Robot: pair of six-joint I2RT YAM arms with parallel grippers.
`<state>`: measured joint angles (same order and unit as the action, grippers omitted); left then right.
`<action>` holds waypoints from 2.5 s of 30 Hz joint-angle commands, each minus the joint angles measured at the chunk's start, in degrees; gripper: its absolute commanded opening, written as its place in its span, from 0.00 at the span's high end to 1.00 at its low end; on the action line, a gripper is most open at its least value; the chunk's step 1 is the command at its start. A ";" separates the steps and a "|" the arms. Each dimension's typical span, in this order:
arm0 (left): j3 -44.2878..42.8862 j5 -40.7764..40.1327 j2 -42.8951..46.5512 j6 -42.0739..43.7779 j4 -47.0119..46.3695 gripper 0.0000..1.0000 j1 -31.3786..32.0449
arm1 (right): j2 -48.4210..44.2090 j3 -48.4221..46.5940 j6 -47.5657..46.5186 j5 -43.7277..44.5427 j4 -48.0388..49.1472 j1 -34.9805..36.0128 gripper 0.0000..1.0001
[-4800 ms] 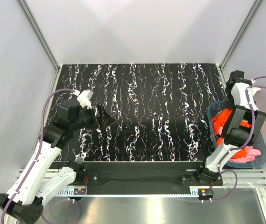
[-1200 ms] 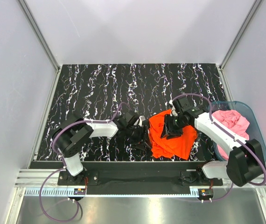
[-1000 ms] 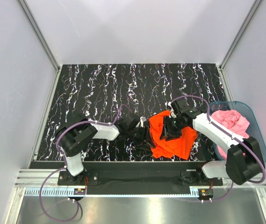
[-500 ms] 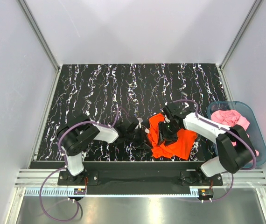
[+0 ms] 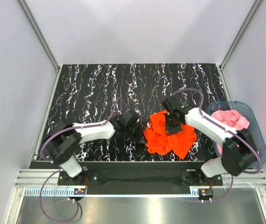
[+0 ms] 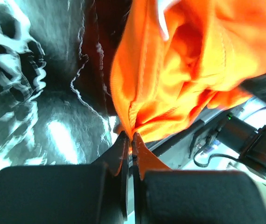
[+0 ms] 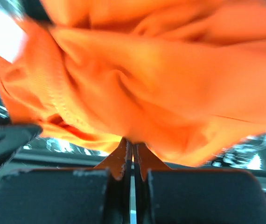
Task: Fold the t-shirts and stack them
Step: Flatten the tshirt out
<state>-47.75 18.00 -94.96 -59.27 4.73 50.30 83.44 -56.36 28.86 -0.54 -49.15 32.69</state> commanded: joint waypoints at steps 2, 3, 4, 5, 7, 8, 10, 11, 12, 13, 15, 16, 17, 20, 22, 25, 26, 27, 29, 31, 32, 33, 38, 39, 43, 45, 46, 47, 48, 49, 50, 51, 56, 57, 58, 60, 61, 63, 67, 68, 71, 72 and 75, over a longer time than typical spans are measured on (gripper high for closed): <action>-12.09 -14.21 12.33 14.58 21.24 1.00 0.06 | -8.46 -15.92 -0.81 16.87 -9.64 -0.95 1.00; -16.46 -15.52 13.56 16.01 22.76 1.00 0.06 | -8.64 -18.76 -1.43 18.71 -10.61 -1.57 1.00; -18.76 -15.63 15.48 18.29 24.00 1.00 -0.03 | -8.56 -21.66 -3.01 19.34 -12.27 -3.23 1.00; -21.14 -15.45 16.20 19.18 25.75 1.00 -0.03 | -7.95 -27.87 -3.89 19.69 -12.99 -4.11 1.00; -28.60 -13.00 17.70 20.76 26.29 1.00 -0.12 | -6.98 -34.57 -6.26 20.57 -14.83 -6.22 1.00; -31.07 -12.21 18.05 21.20 26.82 1.00 -0.12 | -6.02 -41.22 -7.14 20.66 -15.10 -8.23 1.00; -38.19 -9.66 19.02 21.73 26.82 1.00 -0.12 | -5.13 -47.58 -9.08 20.92 -15.28 -10.00 1.00; -40.47 -8.87 19.19 22.26 27.26 1.00 -0.29 | -4.35 -53.27 -11.09 21.71 -15.28 -10.71 1.00; -45.11 -8.34 19.46 22.52 27.52 1.00 -0.29 | -3.90 -55.94 -12.07 23.46 -15.28 -11.06 1.00; -47.24 -8.59 20.33 23.48 27.96 1.00 -0.38 | -3.55 -58.40 -13.90 24.08 -15.10 -11.41 1.00; -53.39 -11.38 21.91 24.54 30.24 1.00 -0.56 | -3.20 -64.12 -16.28 25.40 -14.58 -11.77 1.00; -55.42 -13.32 22.53 25.42 32.95 1.00 -0.64 | -3.37 -65.27 -18.03 26.02 -13.79 -11.77 1.00; -57.53 -15.17 22.97 25.86 34.28 1.00 -0.82 | -4.07 -66.07 -18.57 26.20 -13.26 -11.86 1.00; -63.07 -20.80 25.34 26.48 36.75 1.00 -0.91 | -5.91 -66.25 -18.67 25.85 -11.76 -11.86 1.00; -64.84 -20.29 26.49 26.05 36.75 1.00 -0.91 | -6.97 -66.77 -17.62 24.19 -10.80 -11.86 1.00; -66.95 -12.49 25.88 24.47 35.88 1.00 -1.00 | -9.43 -67.74 -16.39 23.65 -10.36 -11.77 1.00; -67.21 -9.50 25.35 23.76 35.35 1.00 -0.91 | -10.74 -68.70 -16.47 24.09 -10.27 -11.86 1.00; -67.39 -3.04 24.22 22.97 34.56 1.00 -0.91 | -11.36 -69.32 -16.56 25.22 -10.01 -11.86 1.00; -67.30 0.88 23.07 21.13 32.19 1.00 0.23 | -13.11 -71.33 -17.00 26.98 -8.78 -11.86 1.00; -67.48 4.58 21.40 20.25 30.00 1.00 2.42 | -14.26 -73.97 -17.96 30.41 -6.59 -11.86 1.00; -67.74 5.37 20.87 19.89 29.11 1.00 3.04 | -14.36 -74.94 -18.40 32.68 -5.62 -11.86 1.00; -67.57 7.03 19.91 19.28 28.15 1.00 3.74 | -14.36 -75.82 -19.19 33.83 -3.52 -11.77 1.00; -66.77 12.23 16.83 12.07 18.39 1.00 4.10 | -12.51 -81.62 -25.78 39.20 3.43 -11.77 1.00; -66.51 12.93 16.13 11.89 18.38 1.00 4.10 | -12.25 -81.89 -26.83 39.21 5.97 -11.86 1.00; -59.85 7.51 20.24 14.08 21.45 1.00 3.58 | -9.10 -81.29 -30.79 35.00 10.03 -11.86 1.00; -53.00 0.33 25.77 14.27 24.95 1.00 1.74 | -7.51 -80.05 -30.36 29.39 11.26 -11.86 1.00; -50.45 -2.50 27.79 14.18 26.37 1.00 0.77 | -6.02 -76.57 -30.36 27.10 12.48 -11.86 1.00; -45.12 -5.31 31.99 14.18 27.95 1.00 -1.15 | -5.31 -74.44 -30.36 22.03 13.80 -11.86 1.00; -42.37 -11.52 33.94 13.83 29.70 1.00 -2.22 | -4.43 -72.60 -29.31 19.37 16.16 -11.86 1.00; -39.56 -14.54 35.79 12.43 33.81 1.00 -3.36 | -2.86 -68.05 -29.21 16.91 18.01 -11.77 1.00; -33.44 -19.36 39.11 11.98 35.24 1.00 -5.11 | -2.32 -64.35 -27.21 12.79 21.08 -11.77 1.00; -29.98 -21.67 40.80 11.54 36.30 1.00 -5.91 | -1.62 -60.31 -26.32 10.23 28.85 -11.86 1.00; -9.23 -28.20 44.86 9.52 40.27 1.00 -16.58 | 12.15 -44.71 -14.47 -2.59 45.18 -11.42 1.00; -7.03 -25.15 44.25 11.00 40.35 1.00 -19.77 | 15.41 -45.41 -9.66 -4.11 45.36 -11.24 1.00; -5.10 -24.07 43.46 11.88 40.36 1.00 -22.94 | 21.62 -46.55 -7.53 -5.95 45.71 -10.98 0.95; -1.22 -21.44 40.21 16.08 39.48 1.00 -31.65 | 27.63 -50.14 -3.84 -11.32 43.28 -9.67 0.92; -0.95 -21.34 38.90 17.15 39.65 1.00 -33.93 | 32.96 -51.73 -2.86 -12.11 41.95 -9.14 0.91; -1.73 -20.99 35.73 19.96 39.74 1.00 -39.56 | 38.18 -56.82 0.47 -17.02 33.13 -8.34 0.87; -4.02 -27.48 32.91 23.05 40.71 0.98 -42.91 | 48.81 -72.97 0.68 -19.31 11.83 -7.46 0.80; -4.11 -28.88 32.65 23.32 40.79 0.98 -43.09 | 49.79 -75.37 -0.29 -20.37 7.70 -7.29 0.78; -3.76 -29.17 31.86 23.41 40.80 0.89 -43.27 | 50.16 -79.09 -4.51 -16.61 -6.73 -7.20 0.57; -3.84 -28.38 31.68 24.28 40.80 0.65 -43.27 | 49.20 -77.25 -7.39 -15.65 -10.76 -7.46 0.47; -4.63 -25.65 31.41 27.43 41.06 0.50 -43.27 | 41.74 -66.14 -10.05 -9.58 -14.14 -8.69 0.41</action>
<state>-49.19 -7.86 -63.37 -36.07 45.56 7.27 132.57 -129.03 23.18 -15.51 -50.89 25.41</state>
